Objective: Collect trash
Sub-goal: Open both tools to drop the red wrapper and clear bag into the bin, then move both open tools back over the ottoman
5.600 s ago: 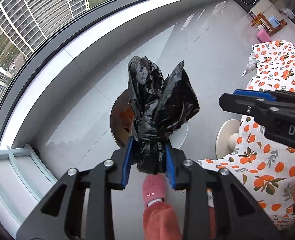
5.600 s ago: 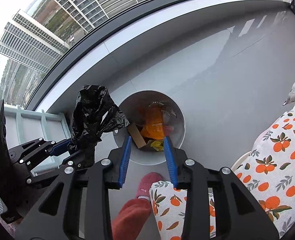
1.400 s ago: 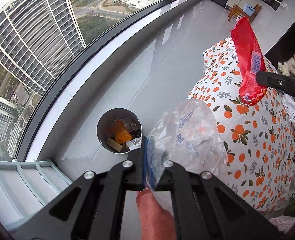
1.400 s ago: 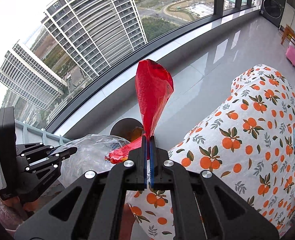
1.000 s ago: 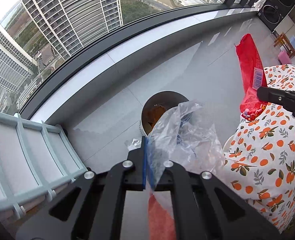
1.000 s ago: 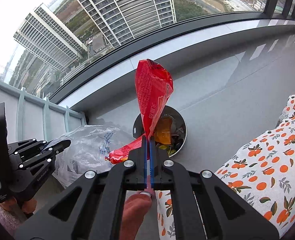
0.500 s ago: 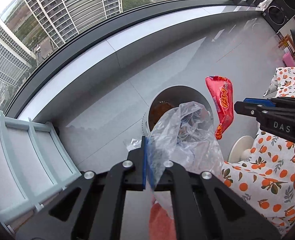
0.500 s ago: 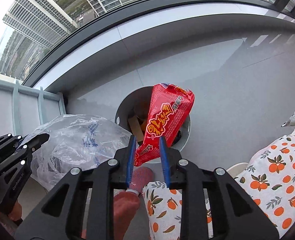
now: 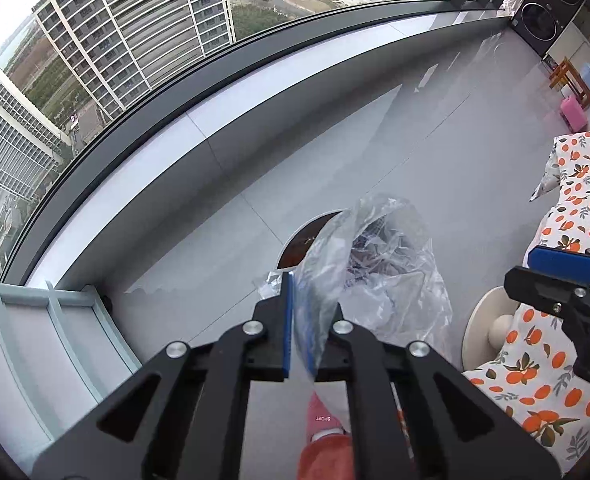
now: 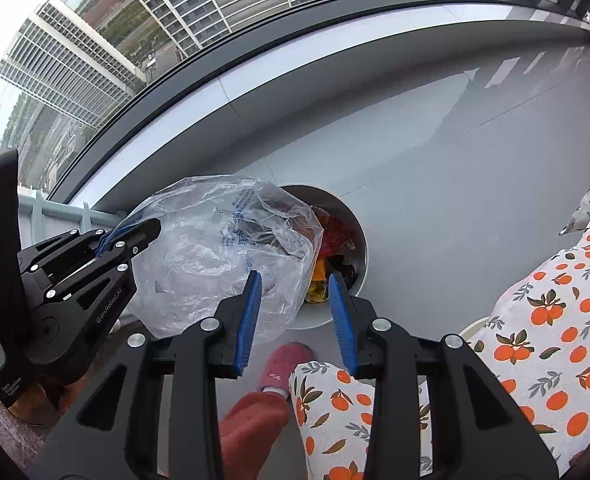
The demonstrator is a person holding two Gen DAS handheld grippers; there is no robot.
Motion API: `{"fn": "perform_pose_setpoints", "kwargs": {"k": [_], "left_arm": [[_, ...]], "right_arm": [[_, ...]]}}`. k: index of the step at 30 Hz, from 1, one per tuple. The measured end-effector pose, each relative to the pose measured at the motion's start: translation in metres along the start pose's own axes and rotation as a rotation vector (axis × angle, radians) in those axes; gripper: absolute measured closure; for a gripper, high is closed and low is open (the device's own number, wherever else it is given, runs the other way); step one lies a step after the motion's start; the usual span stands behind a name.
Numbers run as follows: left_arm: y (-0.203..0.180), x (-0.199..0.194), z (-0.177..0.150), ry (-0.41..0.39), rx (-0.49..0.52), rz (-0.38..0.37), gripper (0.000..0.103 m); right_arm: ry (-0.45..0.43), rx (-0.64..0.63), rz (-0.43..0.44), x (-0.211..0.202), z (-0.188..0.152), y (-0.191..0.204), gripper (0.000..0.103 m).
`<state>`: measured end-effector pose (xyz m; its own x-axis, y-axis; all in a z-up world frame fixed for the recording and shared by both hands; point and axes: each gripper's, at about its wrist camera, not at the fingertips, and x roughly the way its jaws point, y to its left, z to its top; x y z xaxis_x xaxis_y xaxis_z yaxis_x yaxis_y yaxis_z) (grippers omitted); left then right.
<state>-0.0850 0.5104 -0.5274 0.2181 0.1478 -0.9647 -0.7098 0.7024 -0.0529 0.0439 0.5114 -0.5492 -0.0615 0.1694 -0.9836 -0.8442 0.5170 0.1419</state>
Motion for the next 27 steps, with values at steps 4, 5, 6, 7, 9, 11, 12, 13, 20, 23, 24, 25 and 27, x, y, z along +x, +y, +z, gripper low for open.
{"fn": "perform_pose_setpoints", "kwargs": {"k": [4,5,6,7,9,11,12,13,20,23,24,25,27], "left_arm": [[-0.014,0.025,0.004,0.077,0.017,-0.041,0.084],[-0.019,0.026,0.004,0.084,0.026,-0.049,0.08],[-0.022,0.027,0.003,0.082,0.033,-0.05,0.068],[-0.026,0.024,0.001,0.074,0.038,-0.048,0.05],[-0.037,0.018,0.0,0.053,0.054,-0.041,0.035],[-0.049,0.014,0.001,0.057,0.079,-0.042,0.034],[-0.055,0.01,0.002,0.055,0.093,-0.043,0.034],[-0.062,0.003,0.003,0.048,0.11,-0.04,0.034],[-0.131,-0.075,0.007,-0.056,0.299,-0.023,0.034],[-0.171,-0.115,0.004,-0.096,0.37,-0.067,0.034],[-0.186,-0.128,0.001,-0.108,0.394,-0.083,0.034],[-0.201,-0.14,-0.001,-0.119,0.416,-0.095,0.034],[-0.233,-0.163,-0.008,-0.129,0.46,-0.135,0.034]], "right_arm": [[-0.022,0.036,0.004,-0.016,-0.009,-0.011,0.069],[-0.028,0.045,0.005,-0.02,-0.012,-0.014,0.069],[-0.035,0.053,0.004,-0.025,-0.015,-0.017,0.069],[-0.042,0.061,0.003,-0.029,-0.017,-0.02,0.069],[-0.058,0.083,0.005,-0.038,-0.023,-0.029,0.069],[-0.075,0.108,0.009,-0.048,-0.03,-0.037,0.069],[-0.084,0.121,0.009,-0.054,-0.033,-0.042,0.069],[-0.094,0.134,0.008,-0.06,-0.037,-0.048,0.069],[-0.185,0.289,-0.013,-0.12,-0.08,-0.102,0.069],[-0.231,0.365,-0.049,-0.156,-0.111,-0.134,0.069],[-0.244,0.393,-0.061,-0.169,-0.123,-0.146,0.069],[-0.254,0.419,-0.072,-0.18,-0.135,-0.157,0.069],[-0.27,0.467,-0.101,-0.203,-0.16,-0.179,0.069]]}}
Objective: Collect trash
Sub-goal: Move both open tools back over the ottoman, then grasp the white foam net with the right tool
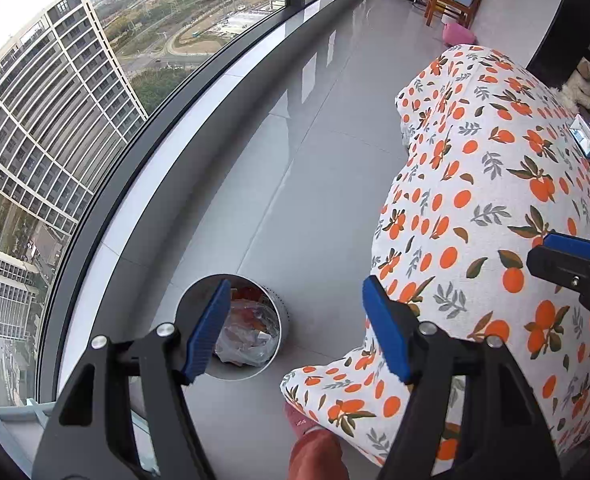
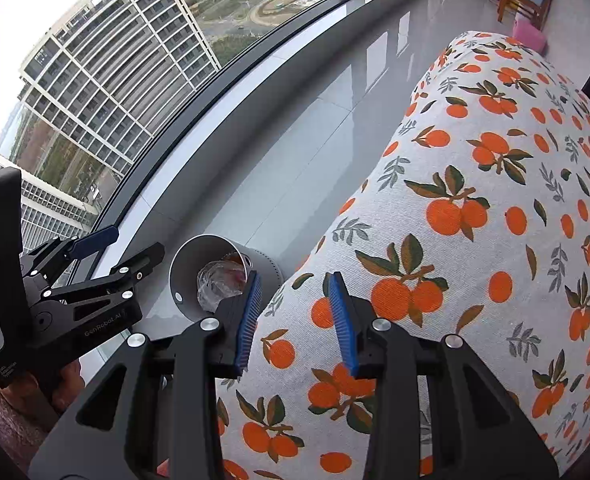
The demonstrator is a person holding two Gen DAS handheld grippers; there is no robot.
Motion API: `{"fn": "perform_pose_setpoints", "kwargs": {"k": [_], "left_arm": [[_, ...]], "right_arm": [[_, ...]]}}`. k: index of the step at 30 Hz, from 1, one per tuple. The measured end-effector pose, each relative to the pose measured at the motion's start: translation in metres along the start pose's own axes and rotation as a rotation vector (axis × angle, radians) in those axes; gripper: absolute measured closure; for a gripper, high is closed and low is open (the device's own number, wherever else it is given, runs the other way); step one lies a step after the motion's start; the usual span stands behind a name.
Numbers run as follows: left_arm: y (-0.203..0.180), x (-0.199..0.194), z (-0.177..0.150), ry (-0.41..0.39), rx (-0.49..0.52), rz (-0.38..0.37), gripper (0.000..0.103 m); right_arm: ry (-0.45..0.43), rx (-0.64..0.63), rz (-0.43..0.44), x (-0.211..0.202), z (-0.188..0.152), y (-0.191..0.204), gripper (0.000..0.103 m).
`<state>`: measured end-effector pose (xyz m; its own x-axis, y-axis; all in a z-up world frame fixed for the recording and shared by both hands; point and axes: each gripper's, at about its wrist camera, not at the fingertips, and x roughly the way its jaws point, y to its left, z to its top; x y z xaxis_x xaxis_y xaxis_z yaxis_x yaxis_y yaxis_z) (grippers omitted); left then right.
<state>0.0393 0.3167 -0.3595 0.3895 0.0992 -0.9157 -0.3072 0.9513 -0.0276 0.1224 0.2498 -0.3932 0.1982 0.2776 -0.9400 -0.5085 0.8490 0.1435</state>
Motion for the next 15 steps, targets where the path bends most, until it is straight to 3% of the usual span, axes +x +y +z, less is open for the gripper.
{"fn": "perform_pose_setpoints", "kwargs": {"k": [8,15], "left_arm": [[-0.163,-0.05,0.037,-0.05,0.161,-0.103,0.034],[-0.297,-0.074,0.053,-0.069,0.235,-0.141,0.034]], "right_arm": [[-0.072,0.143,-0.14,-0.097,-0.036,-0.15,0.069],[-0.1,0.109,-0.204,-0.16,-0.047,-0.273,0.067]]}}
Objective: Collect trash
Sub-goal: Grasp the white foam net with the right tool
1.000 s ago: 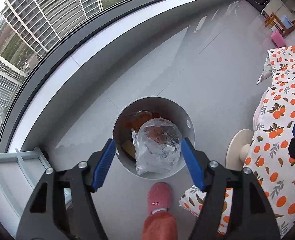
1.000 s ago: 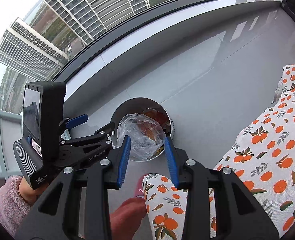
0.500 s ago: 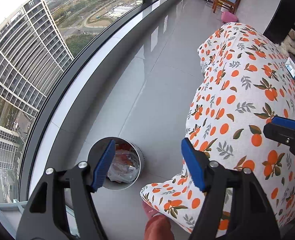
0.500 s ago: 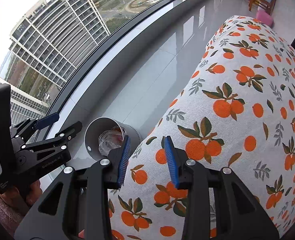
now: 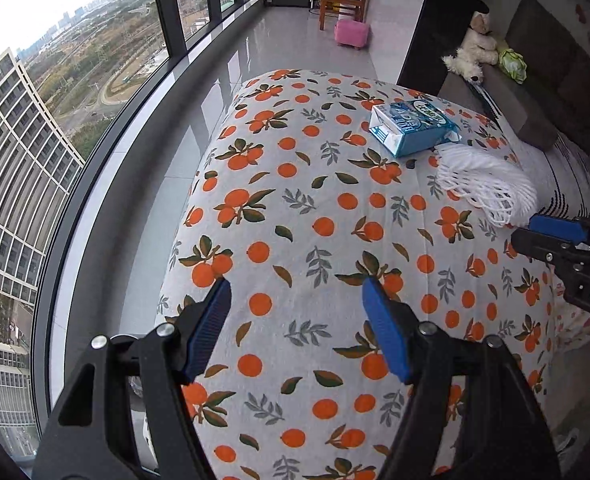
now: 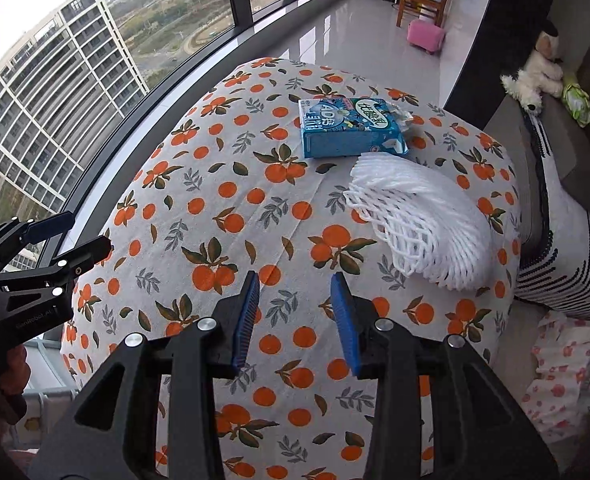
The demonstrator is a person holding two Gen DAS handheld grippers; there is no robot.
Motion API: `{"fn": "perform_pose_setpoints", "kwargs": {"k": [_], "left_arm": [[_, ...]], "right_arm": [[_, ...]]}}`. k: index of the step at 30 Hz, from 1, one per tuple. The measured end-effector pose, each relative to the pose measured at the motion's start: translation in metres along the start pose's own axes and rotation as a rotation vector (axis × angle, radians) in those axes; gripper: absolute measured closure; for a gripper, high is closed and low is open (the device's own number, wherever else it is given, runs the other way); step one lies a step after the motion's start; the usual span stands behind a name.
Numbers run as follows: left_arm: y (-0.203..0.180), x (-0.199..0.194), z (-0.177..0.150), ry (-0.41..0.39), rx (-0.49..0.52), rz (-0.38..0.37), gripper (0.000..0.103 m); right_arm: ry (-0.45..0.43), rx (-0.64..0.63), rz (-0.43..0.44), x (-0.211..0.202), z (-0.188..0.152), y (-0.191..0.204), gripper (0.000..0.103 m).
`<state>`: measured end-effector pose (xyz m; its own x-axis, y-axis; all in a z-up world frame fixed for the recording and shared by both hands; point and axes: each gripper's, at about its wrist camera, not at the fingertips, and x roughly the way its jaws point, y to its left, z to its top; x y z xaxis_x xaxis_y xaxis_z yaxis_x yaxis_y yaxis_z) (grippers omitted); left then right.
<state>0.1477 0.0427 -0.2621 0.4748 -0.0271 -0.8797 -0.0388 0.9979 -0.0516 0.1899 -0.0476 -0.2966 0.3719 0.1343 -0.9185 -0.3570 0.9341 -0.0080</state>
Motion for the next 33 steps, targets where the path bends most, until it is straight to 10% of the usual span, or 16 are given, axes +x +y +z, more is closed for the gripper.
{"fn": "perform_pose_setpoints", "kwargs": {"k": [12,28,33], "left_arm": [[-0.103,0.026,0.061,0.017,0.086,-0.033,0.034],[-0.115,0.106,0.119,0.068,0.231,-0.06,0.034],[-0.116,0.119,0.143,0.044,0.338,-0.069,0.034]], "right_arm": [[0.012,-0.061,0.029,0.003,0.033,-0.094,0.067],[0.162,-0.074,0.006,0.096,0.055,-0.123,0.068],[0.173,-0.065,0.023,0.101,0.056,-0.119,0.084]]}}
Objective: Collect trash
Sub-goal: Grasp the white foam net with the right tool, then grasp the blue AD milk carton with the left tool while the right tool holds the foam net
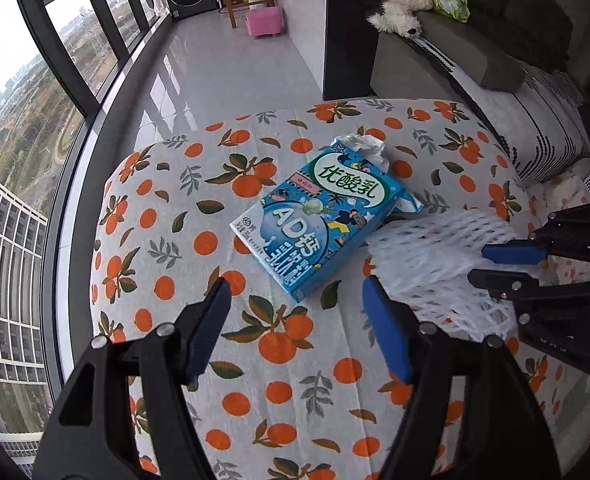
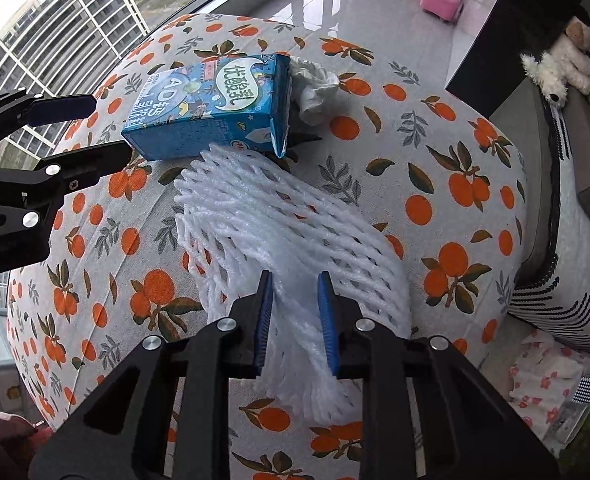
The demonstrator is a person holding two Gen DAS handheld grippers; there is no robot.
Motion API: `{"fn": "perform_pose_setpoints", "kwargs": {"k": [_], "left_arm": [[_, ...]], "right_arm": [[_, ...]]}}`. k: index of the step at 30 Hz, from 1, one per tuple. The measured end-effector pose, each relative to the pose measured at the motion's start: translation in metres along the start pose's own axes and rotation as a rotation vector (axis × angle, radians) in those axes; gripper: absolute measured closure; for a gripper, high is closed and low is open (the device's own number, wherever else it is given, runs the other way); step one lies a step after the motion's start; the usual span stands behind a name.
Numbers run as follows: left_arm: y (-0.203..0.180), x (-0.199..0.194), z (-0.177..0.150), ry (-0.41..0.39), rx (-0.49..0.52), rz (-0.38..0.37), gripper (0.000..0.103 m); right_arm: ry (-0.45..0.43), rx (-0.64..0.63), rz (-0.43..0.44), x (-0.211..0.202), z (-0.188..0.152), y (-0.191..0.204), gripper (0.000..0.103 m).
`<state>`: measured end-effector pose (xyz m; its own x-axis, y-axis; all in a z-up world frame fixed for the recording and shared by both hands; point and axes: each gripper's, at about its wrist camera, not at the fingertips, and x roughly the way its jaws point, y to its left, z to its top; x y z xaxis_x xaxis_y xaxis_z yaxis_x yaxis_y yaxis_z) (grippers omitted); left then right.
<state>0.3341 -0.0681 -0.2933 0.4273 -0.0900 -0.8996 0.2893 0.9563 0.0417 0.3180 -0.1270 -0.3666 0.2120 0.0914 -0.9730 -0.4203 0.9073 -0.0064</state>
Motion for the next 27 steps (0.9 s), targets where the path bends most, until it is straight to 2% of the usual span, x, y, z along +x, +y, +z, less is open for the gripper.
{"fn": "perform_pose_setpoints", "kwargs": {"k": [5,8,11,14,18,22,27], "left_arm": [[-0.001,0.018,0.022,-0.017,0.162,-0.004,0.034],[-0.003,0.03,0.03,-0.008,0.244,-0.06,0.033],[-0.006,0.041,0.033,0.006,0.313,-0.099,0.027],[-0.008,0.051,0.033,0.01,0.367,-0.073,0.024],[-0.01,0.057,0.035,0.023,0.369,-0.098,0.024],[-0.016,0.053,0.027,0.012,0.383,-0.086,0.027],[-0.014,0.045,0.015,0.013,0.355,-0.085,0.031]], "right_arm": [[0.004,0.031,0.022,-0.006,0.002,-0.001,0.088],[0.009,0.054,0.033,-0.005,0.004,-0.003,0.088],[0.012,0.072,0.04,-0.005,0.004,-0.004,0.088],[0.014,0.08,0.041,-0.003,0.005,-0.003,0.088],[0.012,0.09,0.04,-0.002,0.005,-0.002,0.088],[0.01,0.095,0.038,-0.001,0.005,-0.002,0.089],[0.003,0.111,0.031,-0.004,0.008,-0.007,0.092]]}}
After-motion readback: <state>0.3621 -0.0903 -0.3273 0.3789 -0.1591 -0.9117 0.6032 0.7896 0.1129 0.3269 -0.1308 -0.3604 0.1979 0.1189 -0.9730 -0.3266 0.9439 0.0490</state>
